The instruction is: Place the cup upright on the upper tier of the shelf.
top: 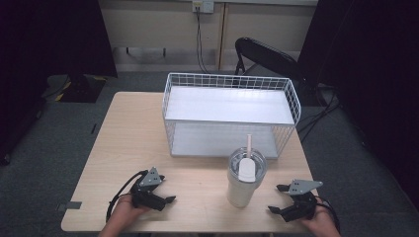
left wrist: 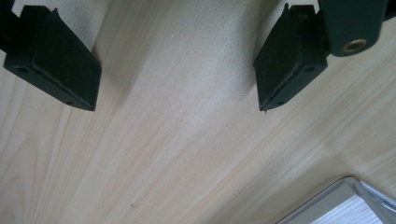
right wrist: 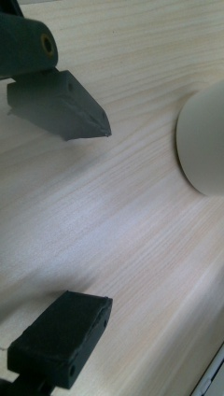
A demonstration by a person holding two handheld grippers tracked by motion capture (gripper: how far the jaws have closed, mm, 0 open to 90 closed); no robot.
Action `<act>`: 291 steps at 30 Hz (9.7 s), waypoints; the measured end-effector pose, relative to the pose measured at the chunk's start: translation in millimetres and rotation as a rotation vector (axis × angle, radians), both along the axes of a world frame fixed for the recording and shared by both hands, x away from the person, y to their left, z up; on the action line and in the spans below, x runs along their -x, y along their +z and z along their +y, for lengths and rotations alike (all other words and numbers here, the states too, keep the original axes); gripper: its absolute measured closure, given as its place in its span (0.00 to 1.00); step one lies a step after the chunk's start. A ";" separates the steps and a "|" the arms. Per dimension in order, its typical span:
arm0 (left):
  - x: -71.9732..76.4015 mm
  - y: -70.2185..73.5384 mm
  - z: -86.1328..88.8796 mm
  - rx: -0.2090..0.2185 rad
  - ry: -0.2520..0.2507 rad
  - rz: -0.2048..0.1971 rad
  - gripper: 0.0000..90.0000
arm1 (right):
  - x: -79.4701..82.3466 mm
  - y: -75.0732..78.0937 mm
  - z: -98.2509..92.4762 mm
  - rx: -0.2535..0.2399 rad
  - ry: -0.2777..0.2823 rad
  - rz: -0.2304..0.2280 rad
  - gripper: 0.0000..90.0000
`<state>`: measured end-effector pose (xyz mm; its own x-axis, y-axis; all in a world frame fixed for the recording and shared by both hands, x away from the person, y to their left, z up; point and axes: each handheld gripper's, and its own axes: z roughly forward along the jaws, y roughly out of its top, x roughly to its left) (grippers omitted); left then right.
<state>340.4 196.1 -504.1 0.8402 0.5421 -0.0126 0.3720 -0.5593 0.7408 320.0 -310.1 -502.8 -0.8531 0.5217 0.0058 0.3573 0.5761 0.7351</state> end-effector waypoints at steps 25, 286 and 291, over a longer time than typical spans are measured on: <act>-1.4 0.2 0.2 -0.002 -0.007 0.001 0.15 | 0.6 27.1 38.3 -0.045 0.058 0.019 0.17; -1.8 0.1 0.4 0.003 -0.007 0.001 0.16 | -112.6 270.8 80.8 -0.465 -0.090 -0.268 0.11; -1.8 0.1 0.5 0.005 -0.008 0.001 0.16 | -117.9 271.6 81.7 -0.460 -0.098 -0.274 0.11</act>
<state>342.3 196.6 -504.0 0.8443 0.5356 -0.0159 0.3683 -0.5586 0.7431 437.9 -228.3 -231.3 -0.8029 0.5950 0.0369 0.1535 0.1466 0.9772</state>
